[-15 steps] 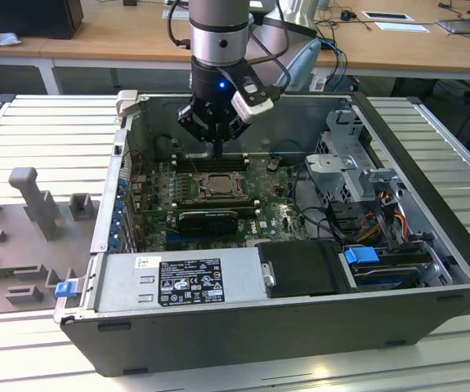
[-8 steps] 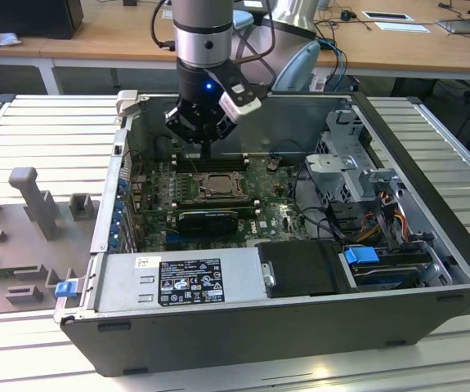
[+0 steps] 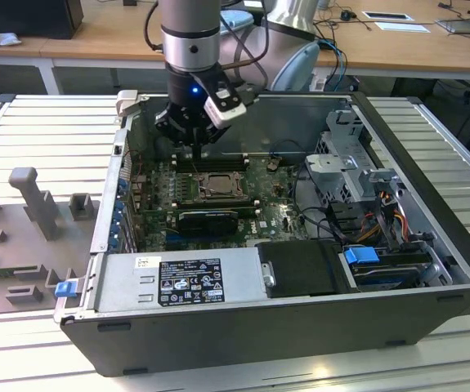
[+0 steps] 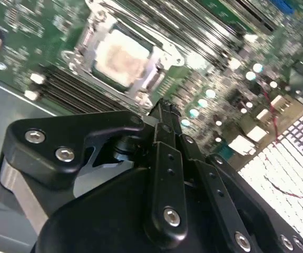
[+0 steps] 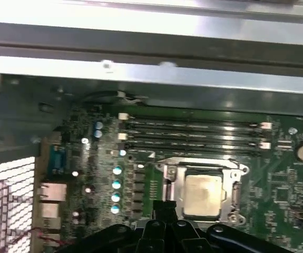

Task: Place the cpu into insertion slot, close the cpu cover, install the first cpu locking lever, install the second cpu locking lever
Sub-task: 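Install the first cpu locking lever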

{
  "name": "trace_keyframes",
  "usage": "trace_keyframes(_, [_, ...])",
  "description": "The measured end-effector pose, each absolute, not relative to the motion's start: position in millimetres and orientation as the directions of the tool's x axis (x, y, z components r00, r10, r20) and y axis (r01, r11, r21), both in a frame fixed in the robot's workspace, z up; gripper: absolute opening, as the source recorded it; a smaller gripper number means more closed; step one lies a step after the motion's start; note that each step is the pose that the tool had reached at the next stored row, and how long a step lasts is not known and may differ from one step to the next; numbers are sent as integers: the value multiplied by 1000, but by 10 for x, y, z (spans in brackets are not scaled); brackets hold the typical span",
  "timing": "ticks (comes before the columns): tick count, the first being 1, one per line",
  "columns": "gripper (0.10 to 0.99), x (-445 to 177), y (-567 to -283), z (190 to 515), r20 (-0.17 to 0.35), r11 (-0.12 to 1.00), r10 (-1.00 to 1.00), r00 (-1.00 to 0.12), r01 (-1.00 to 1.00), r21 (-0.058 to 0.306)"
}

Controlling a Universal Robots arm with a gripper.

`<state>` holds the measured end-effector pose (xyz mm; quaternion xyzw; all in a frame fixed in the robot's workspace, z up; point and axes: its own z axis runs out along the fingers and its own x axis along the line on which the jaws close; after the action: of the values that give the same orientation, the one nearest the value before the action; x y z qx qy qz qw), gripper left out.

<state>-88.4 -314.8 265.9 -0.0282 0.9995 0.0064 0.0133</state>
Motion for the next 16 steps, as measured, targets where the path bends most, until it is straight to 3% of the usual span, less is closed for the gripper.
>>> trace_keyframes(7, [106,-1142,-3141,2626,-29,998,-56,-998,-56,16])
trace_keyframes(16, [106,-1160,-2910,2589,-28,998,-56,-998,-56,16])
